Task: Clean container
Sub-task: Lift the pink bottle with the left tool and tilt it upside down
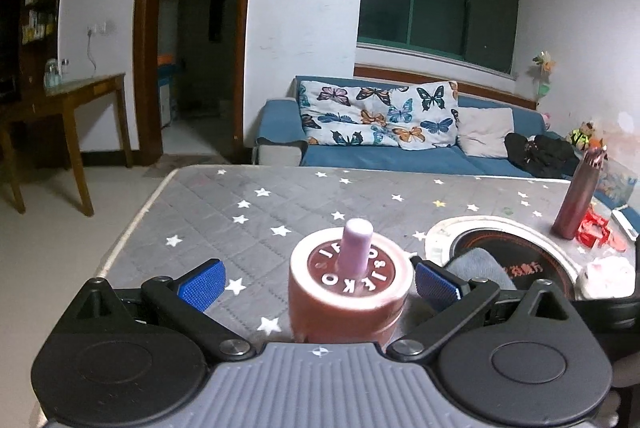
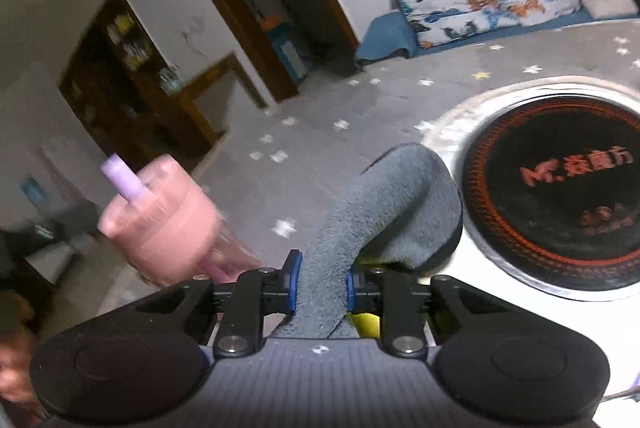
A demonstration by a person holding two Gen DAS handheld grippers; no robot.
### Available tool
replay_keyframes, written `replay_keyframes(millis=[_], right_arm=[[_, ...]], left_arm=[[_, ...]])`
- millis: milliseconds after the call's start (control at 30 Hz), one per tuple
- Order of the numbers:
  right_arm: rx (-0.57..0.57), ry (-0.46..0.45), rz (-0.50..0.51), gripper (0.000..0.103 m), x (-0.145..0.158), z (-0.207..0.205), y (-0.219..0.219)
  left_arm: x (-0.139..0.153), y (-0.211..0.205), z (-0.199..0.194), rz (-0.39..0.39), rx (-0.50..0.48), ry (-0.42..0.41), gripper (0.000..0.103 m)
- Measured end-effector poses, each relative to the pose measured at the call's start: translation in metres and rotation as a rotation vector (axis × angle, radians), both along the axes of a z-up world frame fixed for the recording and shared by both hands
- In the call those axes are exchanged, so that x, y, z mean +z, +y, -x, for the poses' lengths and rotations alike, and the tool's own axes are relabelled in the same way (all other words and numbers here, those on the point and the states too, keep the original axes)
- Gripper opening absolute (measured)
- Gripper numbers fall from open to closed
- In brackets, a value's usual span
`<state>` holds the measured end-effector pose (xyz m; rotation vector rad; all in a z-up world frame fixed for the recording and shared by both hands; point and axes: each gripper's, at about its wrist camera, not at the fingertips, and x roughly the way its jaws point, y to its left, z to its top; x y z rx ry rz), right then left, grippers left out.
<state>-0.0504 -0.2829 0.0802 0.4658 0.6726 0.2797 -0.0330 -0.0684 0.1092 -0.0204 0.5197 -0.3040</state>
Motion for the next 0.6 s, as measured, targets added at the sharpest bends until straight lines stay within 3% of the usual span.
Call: replay_keyframes(millis=[300,500,600], right_arm=[[0.098,-0.109,-0.215,0.02,0.045,-0.024,0.007],[0.098,-0.071,-0.298,0.02,0.031,-0.048,0.018],[0.08,-0.045,-0.346,0.02,0.018,-0.056,0.018]], left_arm=[[-0.003,0.014,-0.018,0.064,0.01,0.054,0.083],[-0.008,0.017,-0.021,0.087,-0.012,0.064,0.072],[-0.008,0.018,-0.02,0.088,-0.014,0.061,0.072]])
